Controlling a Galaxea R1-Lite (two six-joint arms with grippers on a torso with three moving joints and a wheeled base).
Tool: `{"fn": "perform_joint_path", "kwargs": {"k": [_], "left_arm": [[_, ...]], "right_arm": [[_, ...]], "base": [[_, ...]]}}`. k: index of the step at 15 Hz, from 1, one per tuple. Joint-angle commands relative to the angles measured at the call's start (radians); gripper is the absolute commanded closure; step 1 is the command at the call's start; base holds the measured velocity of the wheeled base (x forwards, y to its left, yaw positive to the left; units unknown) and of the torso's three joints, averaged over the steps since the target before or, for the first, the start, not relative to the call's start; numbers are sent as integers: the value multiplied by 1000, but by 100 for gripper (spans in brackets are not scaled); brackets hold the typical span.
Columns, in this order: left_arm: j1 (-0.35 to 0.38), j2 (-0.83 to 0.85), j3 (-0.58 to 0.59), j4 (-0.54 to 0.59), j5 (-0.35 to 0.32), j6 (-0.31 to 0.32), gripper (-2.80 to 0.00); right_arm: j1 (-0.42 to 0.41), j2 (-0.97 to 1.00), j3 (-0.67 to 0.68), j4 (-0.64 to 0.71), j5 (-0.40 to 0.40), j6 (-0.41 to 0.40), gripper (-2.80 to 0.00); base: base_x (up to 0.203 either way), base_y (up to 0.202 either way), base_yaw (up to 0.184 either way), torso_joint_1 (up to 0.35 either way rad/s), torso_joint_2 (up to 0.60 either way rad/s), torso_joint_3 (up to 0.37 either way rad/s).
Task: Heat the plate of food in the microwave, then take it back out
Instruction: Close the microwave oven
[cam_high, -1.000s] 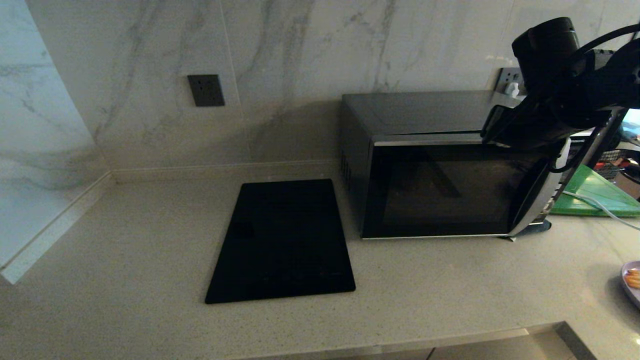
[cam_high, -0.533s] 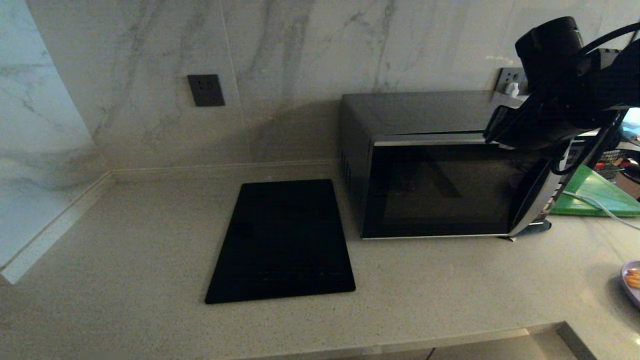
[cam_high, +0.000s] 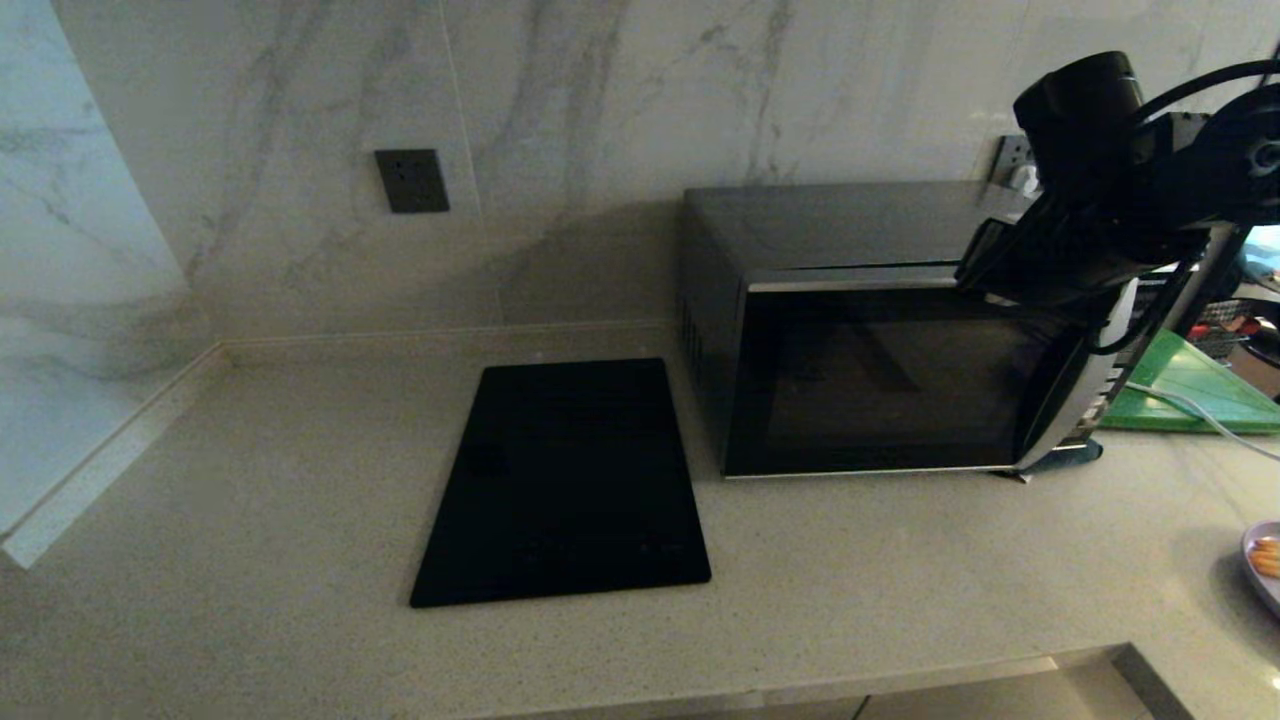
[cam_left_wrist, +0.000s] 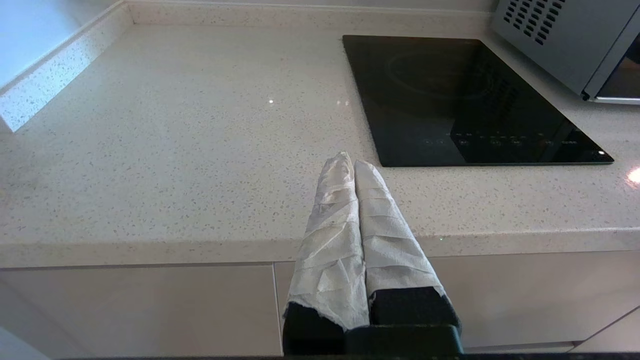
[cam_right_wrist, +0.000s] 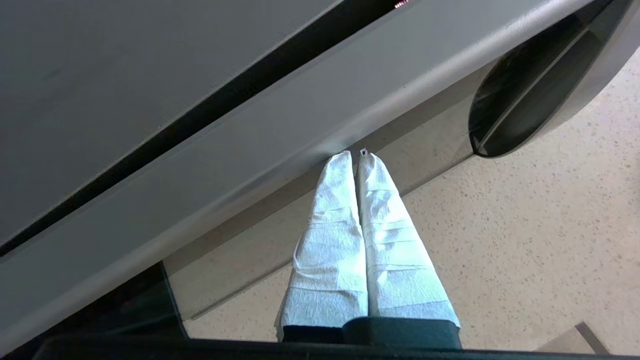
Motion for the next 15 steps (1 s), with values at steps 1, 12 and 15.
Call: {"fn": "perform_joint_path", "kwargs": {"k": [1, 12, 15], "left_arm": [[1, 1, 0, -1, 0, -1, 0], [1, 1, 0, -1, 0, -1, 0], [1, 1, 0, -1, 0, -1, 0]], "right_arm": [[-9, 25, -6, -24, -3, 3, 0], [-27, 37, -12, -104, 44, 34, 0], [-26, -132, 76, -69, 76, 32, 0]], "base": [[0, 0, 0, 0, 0, 0], [0, 0, 0, 0, 0, 0], [0, 0, 0, 0, 0, 0]]}}
